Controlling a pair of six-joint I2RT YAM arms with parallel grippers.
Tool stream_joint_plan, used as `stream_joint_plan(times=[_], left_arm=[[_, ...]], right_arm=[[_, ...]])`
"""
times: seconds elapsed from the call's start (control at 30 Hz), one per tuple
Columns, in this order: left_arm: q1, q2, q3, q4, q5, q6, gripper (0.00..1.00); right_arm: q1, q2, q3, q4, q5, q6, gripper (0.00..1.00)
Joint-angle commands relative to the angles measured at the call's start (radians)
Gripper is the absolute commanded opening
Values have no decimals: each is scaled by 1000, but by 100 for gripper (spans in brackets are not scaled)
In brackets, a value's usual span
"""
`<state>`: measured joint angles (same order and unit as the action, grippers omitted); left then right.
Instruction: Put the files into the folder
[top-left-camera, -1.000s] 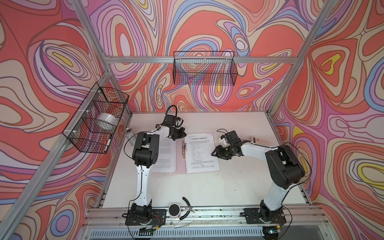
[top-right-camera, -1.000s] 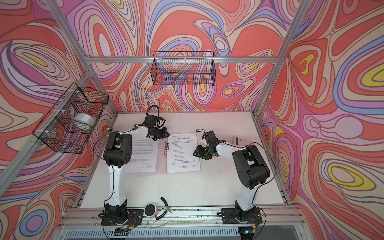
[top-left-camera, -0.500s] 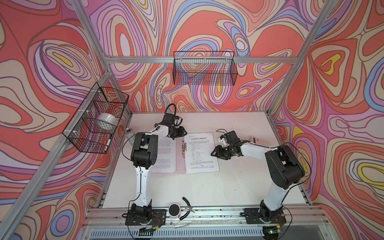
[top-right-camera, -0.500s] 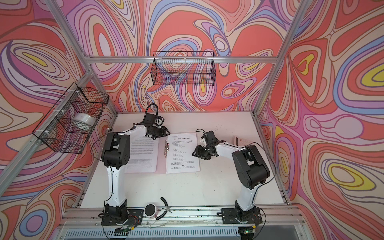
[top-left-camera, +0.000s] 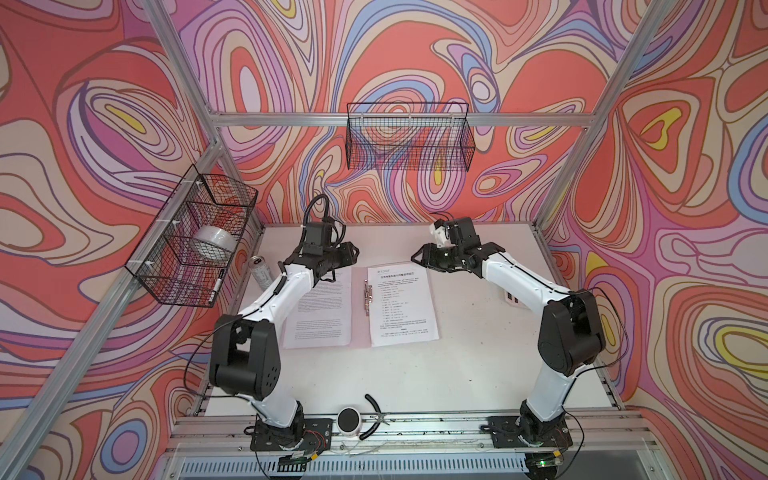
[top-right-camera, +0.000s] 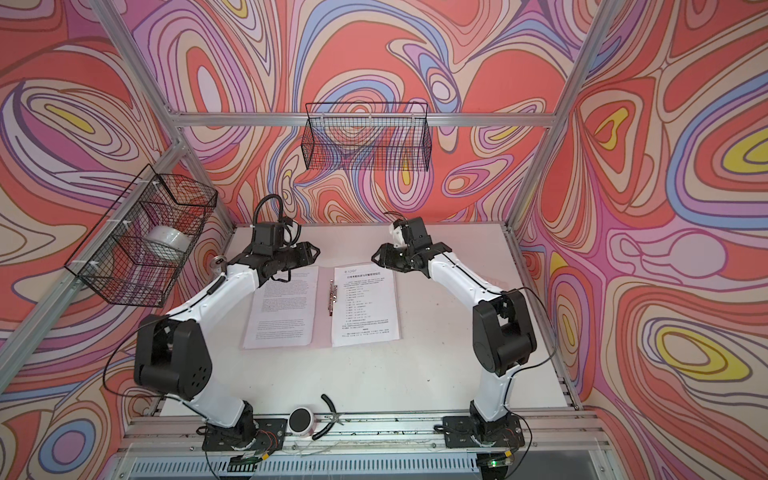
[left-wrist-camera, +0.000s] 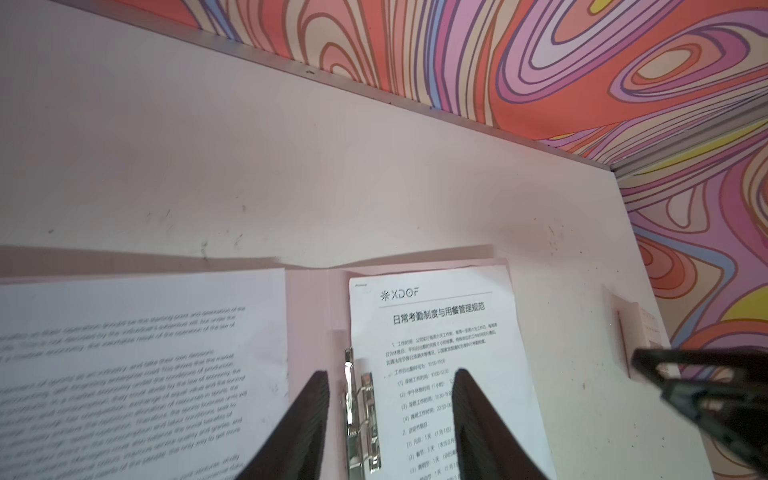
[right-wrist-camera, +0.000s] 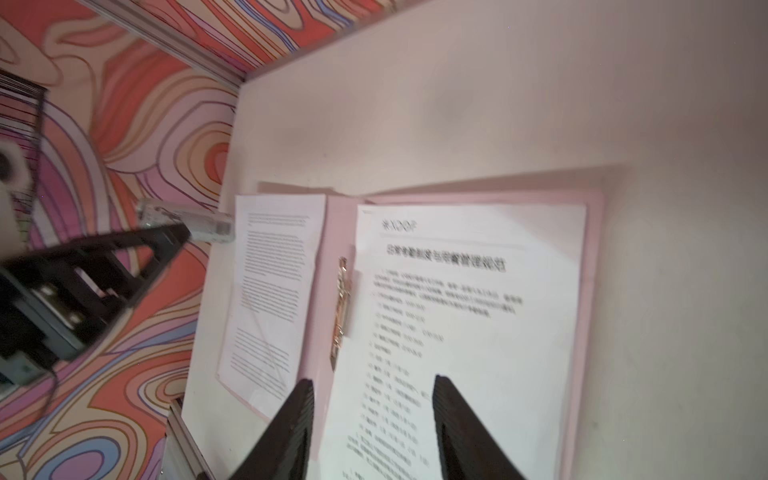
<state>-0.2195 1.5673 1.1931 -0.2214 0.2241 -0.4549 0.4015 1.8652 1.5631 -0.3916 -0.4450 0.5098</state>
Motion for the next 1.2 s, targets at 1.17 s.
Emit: stream_joint_plan(times=[1.17], left_arm=[[-6,-414,-661,-99,-117,-163,8]], right_arm=[[176,651,491,105,-166,-34,44]])
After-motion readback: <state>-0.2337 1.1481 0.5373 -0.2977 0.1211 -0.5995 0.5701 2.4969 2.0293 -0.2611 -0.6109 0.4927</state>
